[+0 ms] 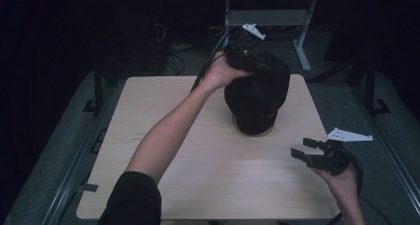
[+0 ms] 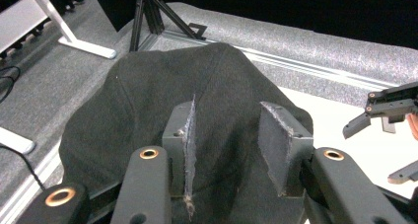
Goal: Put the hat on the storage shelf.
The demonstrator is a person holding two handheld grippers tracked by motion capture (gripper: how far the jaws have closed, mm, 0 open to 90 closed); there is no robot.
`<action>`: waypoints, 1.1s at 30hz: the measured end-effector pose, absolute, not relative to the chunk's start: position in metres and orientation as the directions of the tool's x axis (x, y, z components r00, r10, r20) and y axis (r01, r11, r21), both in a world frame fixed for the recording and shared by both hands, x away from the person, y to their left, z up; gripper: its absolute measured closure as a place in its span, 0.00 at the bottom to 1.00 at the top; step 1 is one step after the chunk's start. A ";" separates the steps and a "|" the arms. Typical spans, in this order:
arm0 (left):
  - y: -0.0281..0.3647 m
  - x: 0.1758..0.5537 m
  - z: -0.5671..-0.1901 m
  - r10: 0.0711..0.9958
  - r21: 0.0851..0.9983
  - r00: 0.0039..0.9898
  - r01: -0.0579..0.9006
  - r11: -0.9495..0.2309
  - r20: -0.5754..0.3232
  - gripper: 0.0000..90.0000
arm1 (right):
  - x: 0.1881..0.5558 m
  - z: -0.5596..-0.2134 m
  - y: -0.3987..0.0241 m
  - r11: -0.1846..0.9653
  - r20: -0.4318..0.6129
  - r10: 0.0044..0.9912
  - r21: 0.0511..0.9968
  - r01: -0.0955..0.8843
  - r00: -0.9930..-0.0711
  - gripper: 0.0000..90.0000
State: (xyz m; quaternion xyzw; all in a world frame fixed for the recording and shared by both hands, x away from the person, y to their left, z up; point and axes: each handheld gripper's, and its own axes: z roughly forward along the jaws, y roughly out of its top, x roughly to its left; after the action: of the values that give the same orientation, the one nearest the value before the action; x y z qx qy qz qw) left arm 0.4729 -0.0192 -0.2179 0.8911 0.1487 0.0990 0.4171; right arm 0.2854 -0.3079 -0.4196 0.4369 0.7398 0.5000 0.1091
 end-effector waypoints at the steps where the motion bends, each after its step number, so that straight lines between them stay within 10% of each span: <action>1: -0.017 0.472 -0.218 0.348 0.774 0.936 0.182 -0.606 0.052 0.64 | 0.285 -0.420 -0.308 0.118 0.276 0.755 0.835 0.537 -0.594 0.26; 33: 0.060 0.447 -0.236 0.420 0.799 0.907 0.266 -0.540 -0.019 0.57 | 0.291 -0.427 -0.295 0.149 0.253 0.775 0.818 0.556 -0.579 0.22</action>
State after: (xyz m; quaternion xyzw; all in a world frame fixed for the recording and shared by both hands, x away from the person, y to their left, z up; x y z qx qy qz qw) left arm 0.4468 0.0603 -0.2362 0.8730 0.1965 0.0877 0.4376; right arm 0.2906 -0.2953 -0.4269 0.4441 0.7492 0.4780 0.1143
